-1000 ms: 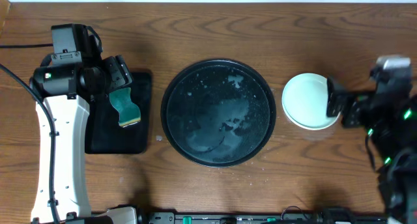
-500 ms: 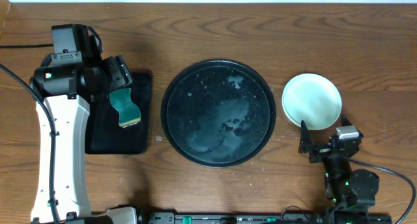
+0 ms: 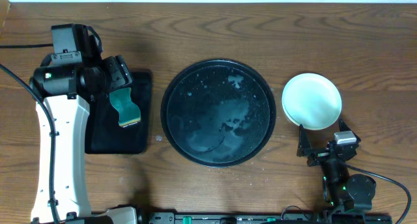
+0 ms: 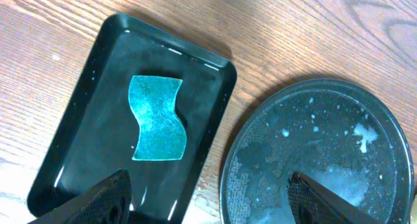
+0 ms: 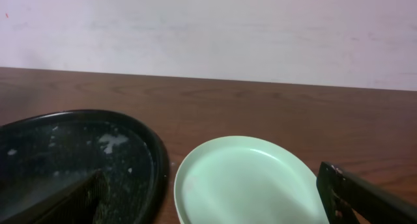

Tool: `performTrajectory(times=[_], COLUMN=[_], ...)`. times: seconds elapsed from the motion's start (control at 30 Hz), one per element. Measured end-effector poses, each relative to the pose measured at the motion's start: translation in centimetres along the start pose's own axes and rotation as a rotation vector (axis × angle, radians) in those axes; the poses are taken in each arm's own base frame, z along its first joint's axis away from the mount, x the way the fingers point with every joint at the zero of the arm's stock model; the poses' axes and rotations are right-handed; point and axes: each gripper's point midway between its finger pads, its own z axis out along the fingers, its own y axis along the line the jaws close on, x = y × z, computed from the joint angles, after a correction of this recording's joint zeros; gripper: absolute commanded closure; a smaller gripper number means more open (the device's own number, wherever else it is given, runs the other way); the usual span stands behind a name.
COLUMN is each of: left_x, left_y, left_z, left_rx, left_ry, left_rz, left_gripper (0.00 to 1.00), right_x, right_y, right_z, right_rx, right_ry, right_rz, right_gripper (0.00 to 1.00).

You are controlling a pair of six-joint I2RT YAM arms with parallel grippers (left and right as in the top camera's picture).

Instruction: Clean dirty plates on tray and stack at the side

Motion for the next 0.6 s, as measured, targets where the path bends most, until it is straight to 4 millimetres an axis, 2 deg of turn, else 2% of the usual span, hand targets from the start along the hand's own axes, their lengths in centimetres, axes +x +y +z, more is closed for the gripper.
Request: performTrajectory(times=[0.43, 0.6], left_x=[0.00, -0.24], left_y=[0.00, 0.76], left_z=[0.00, -0.02], left_rx=[0.000, -0.044], left_ry=[0.000, -0.014], left_rz=[0.000, 0.000], left_gripper=[0.23, 0.23], right_x=[0.00, 0.00], right_y=[0.00, 0.00], right_z=[0.00, 0.00], right_rx=[0.000, 0.000], right_ry=[0.000, 0.000], right_rz=[0.000, 0.000], right_gripper=[0.01, 0.01])
